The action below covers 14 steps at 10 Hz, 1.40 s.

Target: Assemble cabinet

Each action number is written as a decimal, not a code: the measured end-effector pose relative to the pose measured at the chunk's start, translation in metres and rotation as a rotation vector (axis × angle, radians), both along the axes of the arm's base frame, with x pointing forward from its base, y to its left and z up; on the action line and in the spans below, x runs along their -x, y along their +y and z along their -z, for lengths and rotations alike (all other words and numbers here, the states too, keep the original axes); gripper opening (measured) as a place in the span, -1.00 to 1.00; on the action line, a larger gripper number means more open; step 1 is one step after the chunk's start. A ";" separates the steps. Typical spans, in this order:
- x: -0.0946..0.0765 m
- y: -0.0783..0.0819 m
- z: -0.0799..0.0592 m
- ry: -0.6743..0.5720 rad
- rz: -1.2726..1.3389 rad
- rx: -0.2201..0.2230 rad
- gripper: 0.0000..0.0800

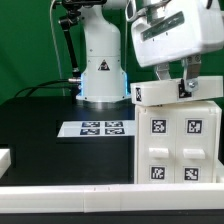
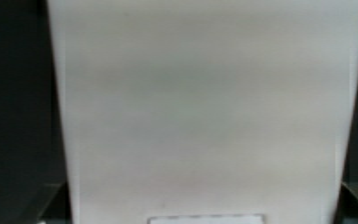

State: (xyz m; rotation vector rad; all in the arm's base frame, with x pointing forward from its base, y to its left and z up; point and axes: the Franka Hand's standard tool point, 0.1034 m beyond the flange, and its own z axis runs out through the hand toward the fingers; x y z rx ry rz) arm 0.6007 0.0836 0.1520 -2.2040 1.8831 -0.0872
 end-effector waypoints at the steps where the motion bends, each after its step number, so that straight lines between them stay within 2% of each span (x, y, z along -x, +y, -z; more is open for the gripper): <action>1: 0.000 0.000 0.000 0.009 0.063 -0.014 0.39; 4: 0.000 0.004 -0.001 0.037 0.255 -0.068 0.39; 7: -0.001 0.004 -0.001 0.050 0.349 -0.098 0.39; 9: 0.000 0.005 -0.004 0.041 0.289 -0.089 0.92; 14: -0.001 0.010 -0.029 0.000 0.249 -0.104 0.99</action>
Offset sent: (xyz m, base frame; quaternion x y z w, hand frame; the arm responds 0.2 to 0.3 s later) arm -0.0002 0.0052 -0.0012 -0.0165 -0.0073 0.2153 0.9764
